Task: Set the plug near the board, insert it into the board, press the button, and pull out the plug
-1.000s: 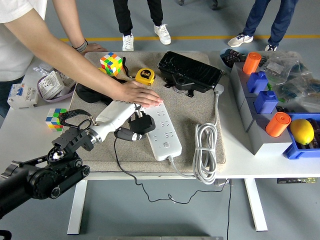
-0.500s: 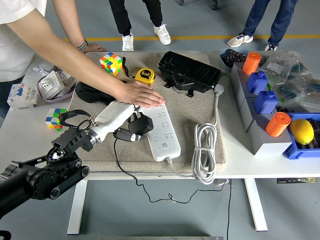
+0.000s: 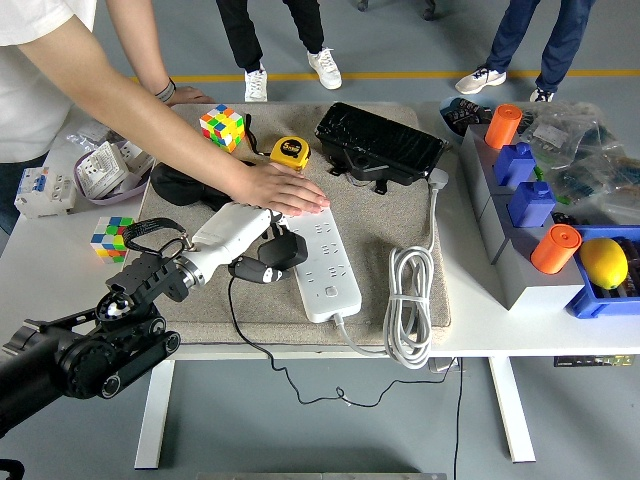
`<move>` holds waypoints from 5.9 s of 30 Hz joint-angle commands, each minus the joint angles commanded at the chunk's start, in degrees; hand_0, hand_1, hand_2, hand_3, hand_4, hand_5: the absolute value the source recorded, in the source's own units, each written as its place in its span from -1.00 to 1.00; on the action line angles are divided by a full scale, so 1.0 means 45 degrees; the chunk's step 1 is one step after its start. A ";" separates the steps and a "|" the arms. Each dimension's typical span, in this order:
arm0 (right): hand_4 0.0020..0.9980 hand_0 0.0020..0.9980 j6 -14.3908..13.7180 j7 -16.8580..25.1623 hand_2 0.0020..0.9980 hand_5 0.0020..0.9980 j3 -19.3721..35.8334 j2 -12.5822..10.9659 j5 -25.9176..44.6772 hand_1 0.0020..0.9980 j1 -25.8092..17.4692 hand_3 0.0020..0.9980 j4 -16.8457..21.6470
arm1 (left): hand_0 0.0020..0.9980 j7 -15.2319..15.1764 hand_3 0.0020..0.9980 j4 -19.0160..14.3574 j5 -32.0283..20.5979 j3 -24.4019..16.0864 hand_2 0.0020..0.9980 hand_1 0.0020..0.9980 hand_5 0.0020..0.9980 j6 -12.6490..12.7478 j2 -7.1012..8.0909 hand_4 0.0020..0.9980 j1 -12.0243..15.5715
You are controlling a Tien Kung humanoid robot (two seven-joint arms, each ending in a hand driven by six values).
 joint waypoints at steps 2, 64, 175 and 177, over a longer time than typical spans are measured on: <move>0.62 0.21 0.0001 -0.0003 0.10 -0.44 0.0014 0.0005 0.0000 0.19 0.0003 0.09 -0.0002 | -0.44 0.0094 0.16 -0.0009 0.0026 -0.0036 0.11 -0.03 -0.89 -0.0091 0.0009 0.75 -0.0009; 0.61 0.21 -0.0019 0.0170 0.10 -0.45 0.0054 0.0027 -0.0021 0.18 -0.0039 0.09 -0.0002 | 0.28 -0.0254 0.47 -0.2708 -0.0095 -0.1800 0.49 0.48 0.70 0.0384 0.0744 0.95 0.2430; 0.63 0.21 -0.0018 0.0236 0.09 -0.49 0.0016 -0.0143 -0.0024 0.18 -0.0034 0.09 -0.0021 | -0.88 0.7700 0.82 -0.9466 -0.2683 -0.0974 -0.53 -0.77 -1.00 -0.6801 0.1370 0.41 0.1897; 0.63 0.21 -0.0018 0.0236 0.09 -0.49 0.0035 -0.0147 -0.0029 0.18 -0.0045 0.09 -0.0019 | -0.88 0.7692 0.82 -0.9336 -0.2688 -0.0856 -0.53 -0.77 -1.00 -0.6801 0.1300 0.41 0.1827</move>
